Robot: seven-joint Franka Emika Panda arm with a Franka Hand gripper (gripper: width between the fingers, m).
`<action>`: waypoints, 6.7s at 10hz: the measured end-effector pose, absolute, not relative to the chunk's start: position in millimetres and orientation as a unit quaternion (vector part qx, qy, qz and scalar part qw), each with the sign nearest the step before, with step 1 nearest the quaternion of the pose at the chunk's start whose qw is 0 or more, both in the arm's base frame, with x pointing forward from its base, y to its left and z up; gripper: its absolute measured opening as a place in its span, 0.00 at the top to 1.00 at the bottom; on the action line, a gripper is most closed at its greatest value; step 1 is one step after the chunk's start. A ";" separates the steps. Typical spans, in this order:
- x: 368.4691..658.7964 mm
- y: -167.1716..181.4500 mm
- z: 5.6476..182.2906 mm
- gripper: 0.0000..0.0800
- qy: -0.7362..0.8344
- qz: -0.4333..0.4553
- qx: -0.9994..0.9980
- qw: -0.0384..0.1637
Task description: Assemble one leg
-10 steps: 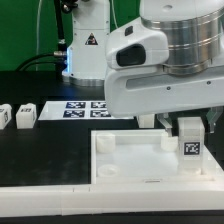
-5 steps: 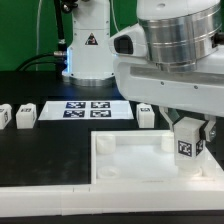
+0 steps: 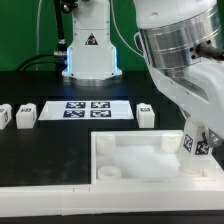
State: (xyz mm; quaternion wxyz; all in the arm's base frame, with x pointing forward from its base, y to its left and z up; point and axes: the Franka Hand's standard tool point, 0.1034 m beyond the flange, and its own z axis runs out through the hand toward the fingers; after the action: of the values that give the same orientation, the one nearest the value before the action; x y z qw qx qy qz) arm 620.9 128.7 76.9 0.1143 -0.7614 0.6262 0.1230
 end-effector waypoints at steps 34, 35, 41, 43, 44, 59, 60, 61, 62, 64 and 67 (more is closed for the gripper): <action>624.0 113.4 77.1 0.19 0.316 0.058 -0.935 0.149; 623.9 113.9 77.0 0.19 0.265 0.050 -0.951 0.151; 630.5 111.1 73.1 0.43 0.066 -0.003 -0.989 0.131; 630.1 107.4 72.5 0.61 0.167 0.010 -0.977 0.131; 630.2 107.2 72.6 0.62 0.217 0.017 -0.967 0.130; 628.2 114.9 73.5 0.19 0.335 0.026 -0.931 0.141; 628.3 113.0 72.7 0.19 0.279 0.018 -0.950 0.141; 628.6 112.1 72.0 0.19 0.217 0.005 -0.967 0.136; 629.8 109.4 69.7 0.19 0.118 -0.023 -0.985 0.120; 633.1 110.5 69.8 0.19 -0.035 -0.061 -0.993 0.091; 631.9 111.5 67.6 0.33 -0.025 -0.065 -0.993 0.092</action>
Offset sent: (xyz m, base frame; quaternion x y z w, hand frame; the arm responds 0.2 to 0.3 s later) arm 0.0010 -0.0197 -0.0020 -0.0141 0.0057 -0.0942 0.9954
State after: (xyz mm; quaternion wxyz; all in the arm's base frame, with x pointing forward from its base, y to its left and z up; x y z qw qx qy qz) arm 631.9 111.5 67.6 0.0916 -0.9933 -0.0249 -0.0654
